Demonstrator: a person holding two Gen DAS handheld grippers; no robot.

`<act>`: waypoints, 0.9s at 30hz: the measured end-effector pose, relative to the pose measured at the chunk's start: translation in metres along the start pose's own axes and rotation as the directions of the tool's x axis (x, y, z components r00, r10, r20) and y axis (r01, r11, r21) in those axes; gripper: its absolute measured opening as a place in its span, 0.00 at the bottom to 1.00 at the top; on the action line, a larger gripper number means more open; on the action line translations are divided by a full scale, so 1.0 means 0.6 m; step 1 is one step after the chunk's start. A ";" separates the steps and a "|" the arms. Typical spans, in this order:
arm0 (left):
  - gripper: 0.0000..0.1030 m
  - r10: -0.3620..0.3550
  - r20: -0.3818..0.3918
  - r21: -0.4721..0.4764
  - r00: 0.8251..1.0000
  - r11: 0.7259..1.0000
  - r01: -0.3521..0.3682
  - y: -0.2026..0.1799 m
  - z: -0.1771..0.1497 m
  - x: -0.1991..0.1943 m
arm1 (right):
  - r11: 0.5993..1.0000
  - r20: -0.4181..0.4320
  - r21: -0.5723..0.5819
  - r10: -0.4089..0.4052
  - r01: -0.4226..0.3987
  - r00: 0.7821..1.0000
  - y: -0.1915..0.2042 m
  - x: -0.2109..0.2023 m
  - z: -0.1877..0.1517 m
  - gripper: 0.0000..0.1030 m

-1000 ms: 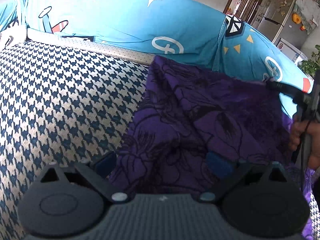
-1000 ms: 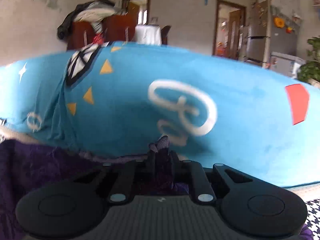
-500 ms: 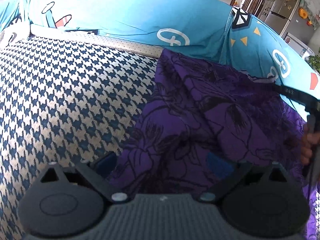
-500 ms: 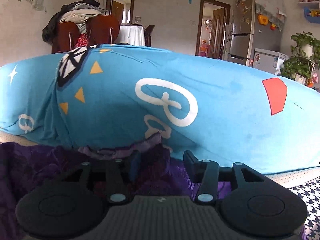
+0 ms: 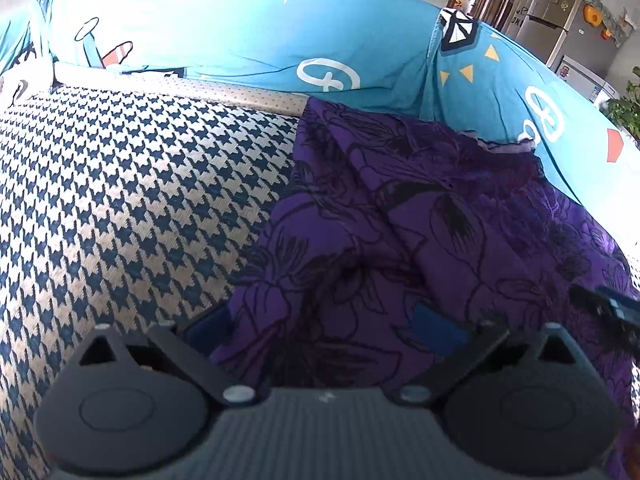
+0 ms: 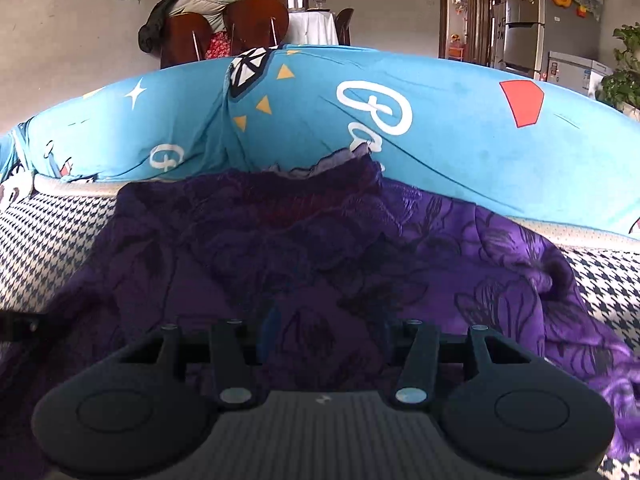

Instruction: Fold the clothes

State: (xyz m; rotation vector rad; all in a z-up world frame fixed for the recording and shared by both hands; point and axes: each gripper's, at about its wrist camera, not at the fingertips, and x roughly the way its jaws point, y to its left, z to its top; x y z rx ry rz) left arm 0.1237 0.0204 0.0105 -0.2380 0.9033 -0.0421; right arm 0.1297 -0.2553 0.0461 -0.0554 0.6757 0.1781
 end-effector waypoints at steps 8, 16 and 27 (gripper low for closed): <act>1.00 -0.015 0.013 0.030 1.000 0.999 0.014 -0.011 -0.012 -0.009 | 0.996 -0.049 -0.033 0.082 -0.084 0.995 0.018 -0.088 -0.080 0.49; 1.00 -0.023 0.008 0.055 1.000 0.998 0.023 -0.019 -0.023 -0.020 | 0.986 -0.082 -0.072 0.143 -0.149 0.986 0.048 -0.120 -0.127 0.49; 1.00 -0.047 -0.005 0.041 0.999 0.998 0.047 -0.027 -0.026 -0.028 | 0.970 -0.111 -0.216 0.087 -0.110 0.990 0.099 -0.106 -0.153 0.48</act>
